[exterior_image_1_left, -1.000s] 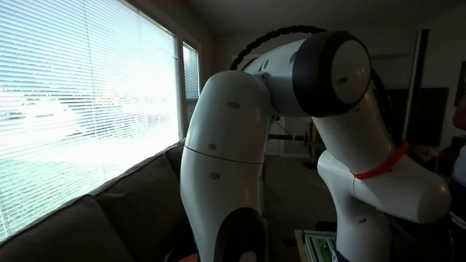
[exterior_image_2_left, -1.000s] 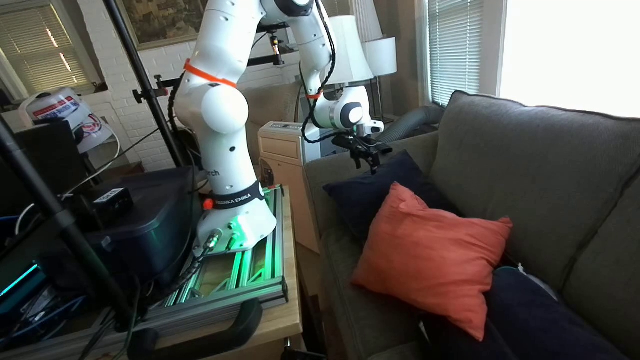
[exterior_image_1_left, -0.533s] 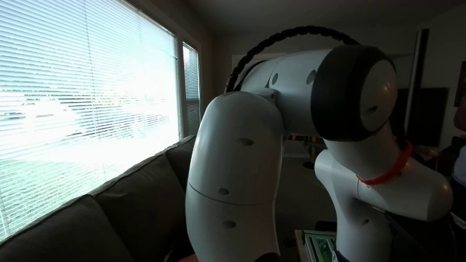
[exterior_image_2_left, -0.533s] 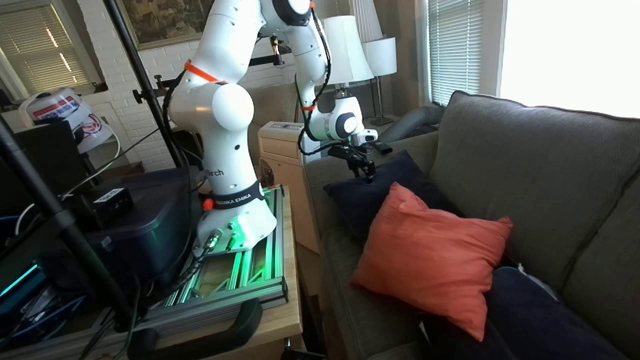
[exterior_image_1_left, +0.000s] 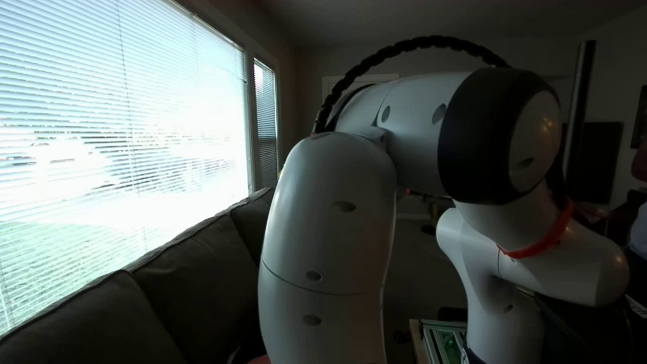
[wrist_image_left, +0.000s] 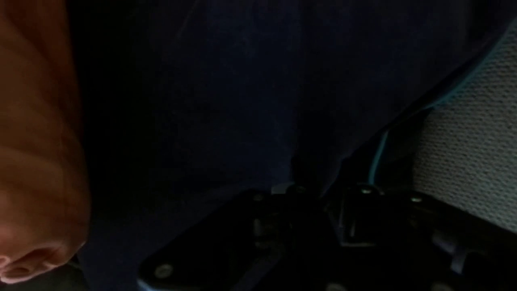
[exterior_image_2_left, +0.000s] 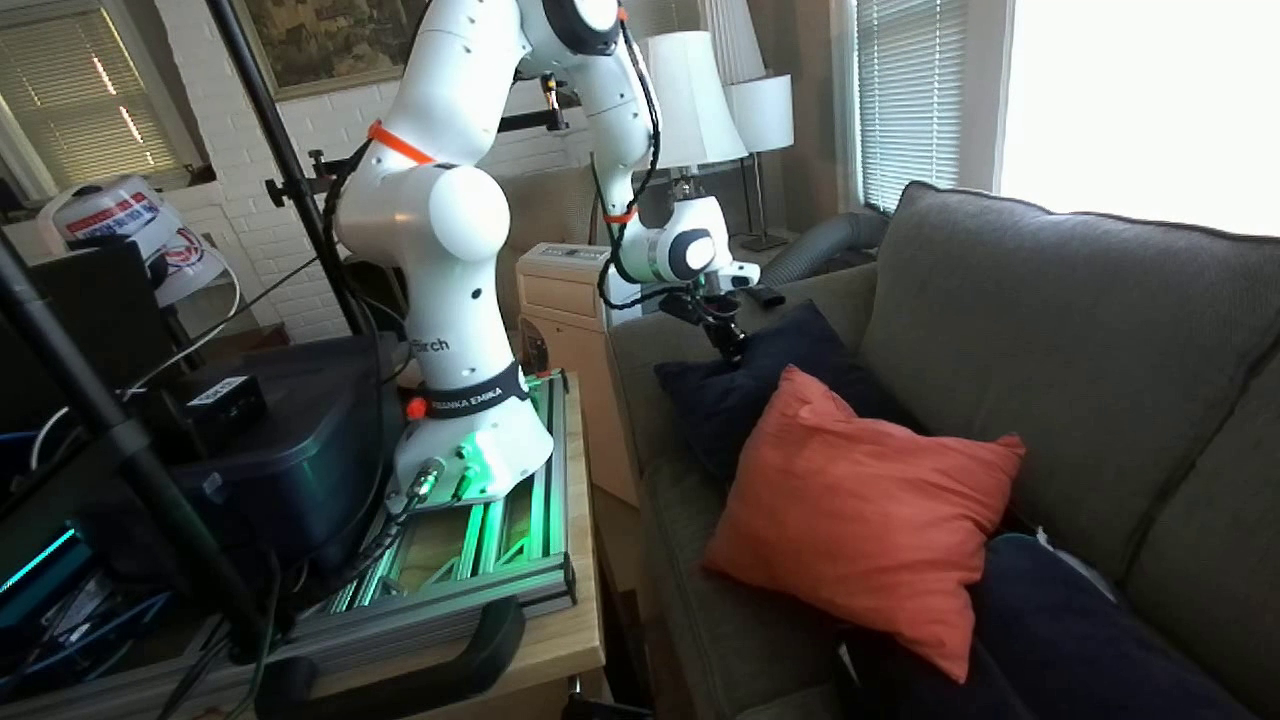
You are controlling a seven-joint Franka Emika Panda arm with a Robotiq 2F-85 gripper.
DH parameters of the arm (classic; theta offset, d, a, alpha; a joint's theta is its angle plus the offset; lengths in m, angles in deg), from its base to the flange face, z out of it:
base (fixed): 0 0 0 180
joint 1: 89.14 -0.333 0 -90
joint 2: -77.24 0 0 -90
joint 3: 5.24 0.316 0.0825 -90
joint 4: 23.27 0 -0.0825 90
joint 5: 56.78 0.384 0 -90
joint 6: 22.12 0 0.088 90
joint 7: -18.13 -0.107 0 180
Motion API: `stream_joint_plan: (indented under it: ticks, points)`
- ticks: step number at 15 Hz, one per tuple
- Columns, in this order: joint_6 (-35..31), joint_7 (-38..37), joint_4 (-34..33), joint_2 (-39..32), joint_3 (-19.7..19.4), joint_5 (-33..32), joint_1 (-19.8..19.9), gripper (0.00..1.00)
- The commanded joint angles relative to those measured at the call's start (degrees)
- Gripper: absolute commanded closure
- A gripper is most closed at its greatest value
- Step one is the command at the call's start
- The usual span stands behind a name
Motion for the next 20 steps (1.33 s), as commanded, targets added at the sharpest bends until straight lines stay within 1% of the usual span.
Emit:
stream_joint_plan:
  ticks: [1,3,4,5,7,10,15,16,20]
  points:
    - [3.04,-2.49,-1.05,0.75,2.74,5.16,5.31,1.0]
    - [5.54,-1.18,-1.84,1.74,6.76,7.27,10.94,0.98]
    - [6.23,-0.93,-2.34,1.87,7.94,7.79,12.82,1.0]
    - [7.05,-0.58,-2.77,2.21,9.52,8.27,15.21,0.98]
    - [8.58,1.65,-3.41,2.91,12.9,7.95,20.2,0.98]
    - [8.23,4.63,-3.66,3.71,15.86,7.56,25.22,0.98]
    - [9.32,7.12,-4.73,4.98,18.66,8.5,30.72,0.98]
    - [10.02,7.34,-5.24,5.18,19.58,9.21,32.15,0.98]
    - [10.61,7.25,-7.08,5.94,21.0,12.19,35.53,0.98]
